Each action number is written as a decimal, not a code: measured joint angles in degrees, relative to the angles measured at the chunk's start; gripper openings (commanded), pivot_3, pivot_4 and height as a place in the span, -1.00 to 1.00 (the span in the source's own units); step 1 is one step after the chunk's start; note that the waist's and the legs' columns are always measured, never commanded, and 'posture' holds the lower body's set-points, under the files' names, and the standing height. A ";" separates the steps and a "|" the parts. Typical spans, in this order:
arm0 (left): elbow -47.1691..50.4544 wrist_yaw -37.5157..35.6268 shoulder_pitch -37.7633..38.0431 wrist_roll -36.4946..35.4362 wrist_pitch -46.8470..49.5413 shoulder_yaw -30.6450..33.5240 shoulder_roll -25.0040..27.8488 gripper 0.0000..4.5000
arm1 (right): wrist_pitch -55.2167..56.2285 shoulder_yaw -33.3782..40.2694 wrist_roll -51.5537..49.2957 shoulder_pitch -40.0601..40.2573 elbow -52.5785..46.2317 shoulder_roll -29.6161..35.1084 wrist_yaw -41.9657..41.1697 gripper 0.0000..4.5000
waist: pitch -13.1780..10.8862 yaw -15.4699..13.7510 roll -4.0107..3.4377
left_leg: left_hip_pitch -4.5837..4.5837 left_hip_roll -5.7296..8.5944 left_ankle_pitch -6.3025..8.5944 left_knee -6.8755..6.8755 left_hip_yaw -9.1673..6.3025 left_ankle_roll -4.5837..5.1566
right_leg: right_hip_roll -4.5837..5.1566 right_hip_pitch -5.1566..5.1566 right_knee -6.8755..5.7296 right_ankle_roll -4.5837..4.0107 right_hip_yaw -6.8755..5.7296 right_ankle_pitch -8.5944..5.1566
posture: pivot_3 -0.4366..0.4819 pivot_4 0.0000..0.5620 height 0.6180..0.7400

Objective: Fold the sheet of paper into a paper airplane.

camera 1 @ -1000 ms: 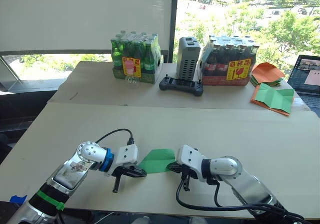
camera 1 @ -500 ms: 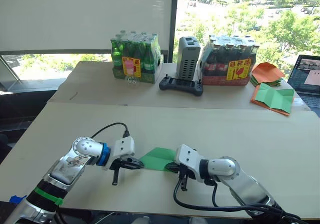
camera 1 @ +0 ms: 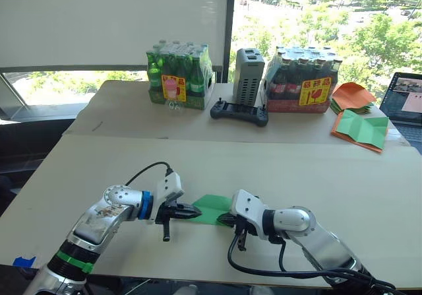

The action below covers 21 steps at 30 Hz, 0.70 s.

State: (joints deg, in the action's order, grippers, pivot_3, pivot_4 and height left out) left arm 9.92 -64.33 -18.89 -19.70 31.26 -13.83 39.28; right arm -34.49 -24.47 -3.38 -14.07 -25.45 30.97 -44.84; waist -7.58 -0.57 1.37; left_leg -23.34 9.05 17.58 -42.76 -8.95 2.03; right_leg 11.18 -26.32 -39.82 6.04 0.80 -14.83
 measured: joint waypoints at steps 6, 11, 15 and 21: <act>-1.89 0.50 1.02 3.91 -4.92 -1.74 0.19 -0.99 | -1.14 0.14 -0.10 0.01 -0.65 0.25 0.03 -1.00 | 0.00 -0.08 0.00 | 0.03 0.00 0.00 0.00 -0.01 0.00 | 0.01 0.02 0.00 0.00 -0.01 0.00 | -0.05 -0.47 -0.07; -1.72 0.36 1.73 4.99 -7.61 -2.06 1.02 -0.99 | -3.26 1.10 -0.47 -0.11 -1.02 -0.55 0.71 -1.00 | 0.00 -0.02 0.00 | 0.04 0.00 0.00 0.01 0.00 0.00 | 0.01 0.02 0.00 0.00 0.00 0.00 | -0.05 -0.47 -0.07; -1.91 0.44 1.71 5.41 -8.46 -2.23 0.98 -1.00 | -5.11 3.96 -2.81 -1.26 -1.03 -1.58 1.37 -0.71 | 0.00 -0.04 0.00 | 0.04 0.00 0.00 0.01 0.00 0.01 | 0.01 0.02 0.00 0.00 0.00 0.00 | -0.05 -0.47 -0.07; -2.18 0.45 1.45 6.41 -9.89 -2.74 0.88 -1.00 | -10.60 13.41 -9.03 -4.87 0.41 -2.66 2.44 0.15 | 0.00 -0.09 0.00 | 0.06 0.01 0.01 0.01 -0.01 0.02 | 0.02 0.06 0.00 0.00 -0.01 0.00 | -0.05 -0.47 -0.07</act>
State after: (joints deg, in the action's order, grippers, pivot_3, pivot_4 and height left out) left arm 7.74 -63.88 -17.44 -13.29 21.37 -16.56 40.15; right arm -45.09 -11.06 -12.41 -18.94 -25.04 28.31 -42.39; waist -7.57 -0.66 1.37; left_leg -23.27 9.06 17.59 -42.76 -8.97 2.05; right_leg 11.20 -26.25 -39.82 6.04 0.79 -14.83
